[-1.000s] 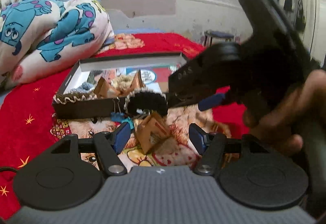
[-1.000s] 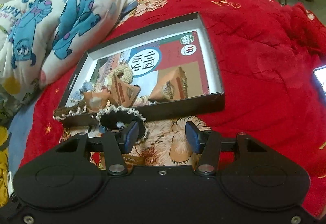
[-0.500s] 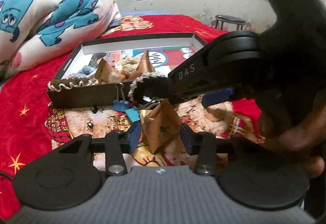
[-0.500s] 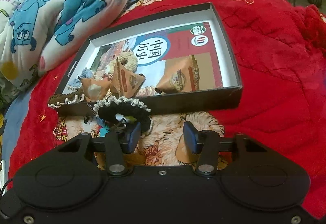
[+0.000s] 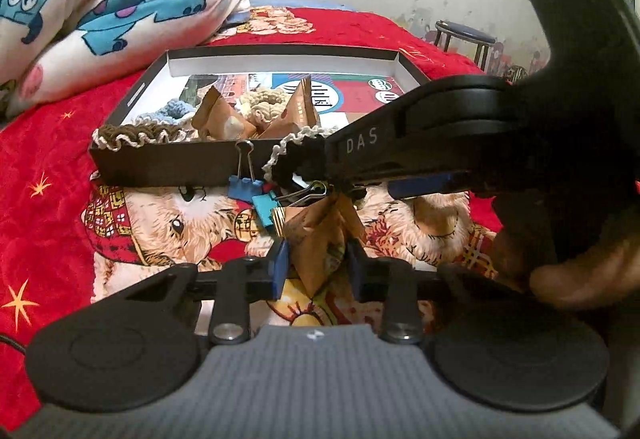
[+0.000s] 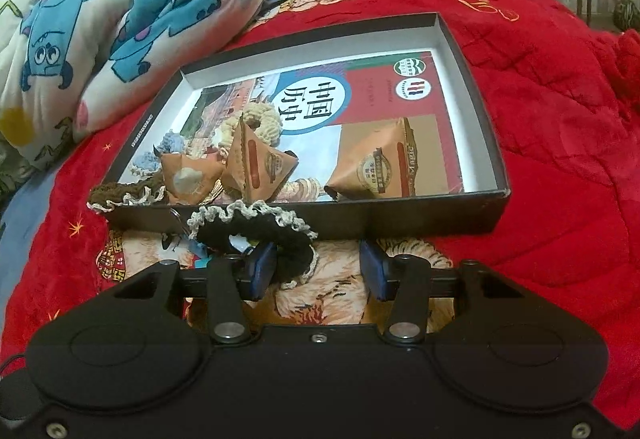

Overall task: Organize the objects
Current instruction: 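Grasp the black lace scrunchie with the right gripper while the left grasps a brown paper packet, then lift the scrunchie and paper packet and carry both over the box lid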

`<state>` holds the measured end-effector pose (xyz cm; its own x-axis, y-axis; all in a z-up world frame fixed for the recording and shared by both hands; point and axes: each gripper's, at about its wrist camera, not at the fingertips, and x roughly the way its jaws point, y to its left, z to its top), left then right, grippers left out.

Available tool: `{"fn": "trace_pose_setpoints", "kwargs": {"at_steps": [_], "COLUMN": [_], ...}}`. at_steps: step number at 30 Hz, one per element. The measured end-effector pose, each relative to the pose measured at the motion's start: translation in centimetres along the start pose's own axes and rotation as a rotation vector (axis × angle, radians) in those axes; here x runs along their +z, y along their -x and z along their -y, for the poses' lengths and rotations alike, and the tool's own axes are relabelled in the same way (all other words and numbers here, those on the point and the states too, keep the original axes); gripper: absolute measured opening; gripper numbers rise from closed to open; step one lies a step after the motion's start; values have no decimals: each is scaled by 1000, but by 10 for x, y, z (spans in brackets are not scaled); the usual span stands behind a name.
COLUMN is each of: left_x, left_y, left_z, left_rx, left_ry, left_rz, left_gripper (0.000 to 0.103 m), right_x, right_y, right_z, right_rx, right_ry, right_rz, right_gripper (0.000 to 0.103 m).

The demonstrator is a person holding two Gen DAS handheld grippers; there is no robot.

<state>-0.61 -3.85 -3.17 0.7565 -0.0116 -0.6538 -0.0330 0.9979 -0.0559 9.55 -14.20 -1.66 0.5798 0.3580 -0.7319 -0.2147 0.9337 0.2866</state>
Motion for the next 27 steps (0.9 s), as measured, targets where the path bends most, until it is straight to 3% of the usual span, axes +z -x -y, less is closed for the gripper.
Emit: {"fn": "trace_pose_setpoints", "kwargs": {"at_steps": [6, 14, 21, 27], "left_x": [0, 1, 0, -3], "left_y": [2, 2, 6, 11], "left_z": [-1, -2, -4, -1], "left_rx": [2, 0, -8, -21], "left_ry": [2, 4, 2, -11], "left_rz": [-5, -6, -1, 7], "left_gripper": [34, 33, 33, 33], "right_x": [-1, 2, 1, 1], "right_y": [-4, -3, 9, 23], "right_z": [1, 5, 4, 18], "right_rx": [3, -8, 4, 1], "right_ry": [-20, -19, 4, -49], "right_rz": [0, -20, -21, -8], "right_gripper": [39, 15, 13, 13]}}
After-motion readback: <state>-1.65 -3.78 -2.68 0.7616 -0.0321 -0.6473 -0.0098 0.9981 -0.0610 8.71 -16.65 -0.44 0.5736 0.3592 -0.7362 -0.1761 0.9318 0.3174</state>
